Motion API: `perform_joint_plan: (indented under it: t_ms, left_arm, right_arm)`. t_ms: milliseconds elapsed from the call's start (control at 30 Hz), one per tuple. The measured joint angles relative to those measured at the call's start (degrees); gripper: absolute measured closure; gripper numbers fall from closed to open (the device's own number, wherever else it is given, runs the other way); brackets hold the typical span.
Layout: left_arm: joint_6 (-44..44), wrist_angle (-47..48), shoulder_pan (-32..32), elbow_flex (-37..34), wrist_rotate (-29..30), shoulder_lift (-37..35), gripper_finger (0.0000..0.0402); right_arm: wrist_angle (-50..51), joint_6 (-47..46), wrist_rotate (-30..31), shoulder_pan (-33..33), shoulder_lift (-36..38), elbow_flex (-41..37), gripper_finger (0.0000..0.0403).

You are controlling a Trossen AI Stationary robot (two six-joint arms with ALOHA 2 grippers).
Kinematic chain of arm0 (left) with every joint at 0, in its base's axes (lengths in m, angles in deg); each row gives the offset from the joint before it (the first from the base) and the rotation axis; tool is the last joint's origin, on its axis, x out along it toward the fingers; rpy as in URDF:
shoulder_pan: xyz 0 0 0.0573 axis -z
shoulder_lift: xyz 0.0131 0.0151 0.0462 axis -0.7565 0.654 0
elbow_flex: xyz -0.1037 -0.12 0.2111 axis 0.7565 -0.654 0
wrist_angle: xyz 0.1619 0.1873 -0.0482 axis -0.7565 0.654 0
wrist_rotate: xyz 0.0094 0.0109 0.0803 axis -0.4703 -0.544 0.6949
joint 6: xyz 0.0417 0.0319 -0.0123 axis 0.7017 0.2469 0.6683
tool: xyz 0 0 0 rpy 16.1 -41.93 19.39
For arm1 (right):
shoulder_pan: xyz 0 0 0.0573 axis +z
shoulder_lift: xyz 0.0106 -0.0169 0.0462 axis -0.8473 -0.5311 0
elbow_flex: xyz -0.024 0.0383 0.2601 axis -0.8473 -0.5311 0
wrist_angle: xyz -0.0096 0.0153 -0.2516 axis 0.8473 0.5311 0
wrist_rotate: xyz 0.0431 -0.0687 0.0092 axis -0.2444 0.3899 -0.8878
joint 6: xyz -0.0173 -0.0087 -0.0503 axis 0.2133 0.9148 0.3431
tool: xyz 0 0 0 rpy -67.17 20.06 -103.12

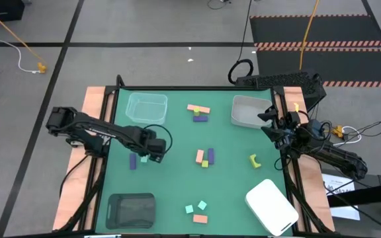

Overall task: Sort & place blocks by color
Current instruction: Put the top light blue block into the transparent bin

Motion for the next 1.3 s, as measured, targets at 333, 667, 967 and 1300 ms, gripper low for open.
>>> perform_joint_plan:
  t_ms: [333, 667, 967, 1300]
  left_arm:
    - [-3.2, 0.2, 0.0, -3.2, -0.2, 2.9, 0.0128]
    - [-3.0, -9.0, 0.0, -8.8, -0.2, 2.7, 0.0128]
    - [-1.4, -10.0, 0.0, -9.1, -0.8, 2.6, 0.0230]
    - [0.5, -15.4, -0.3, -8.6, 0.9, -0.6, 0.0276]
  right_arm:
    - [0.0, 0.0, 0.0, 0.0, 0.0, 0.0, 0.0138]
    - [0.0, 0.0, 0.0, 0.0, 0.0, 0.0, 0.0138]
    - [0.0, 0.0, 0.0, 0.0, 0.0, 0.0, 0.0138]
    - [0.0, 0.0, 0.0, 0.0, 0.0, 0.0, 0.0138]
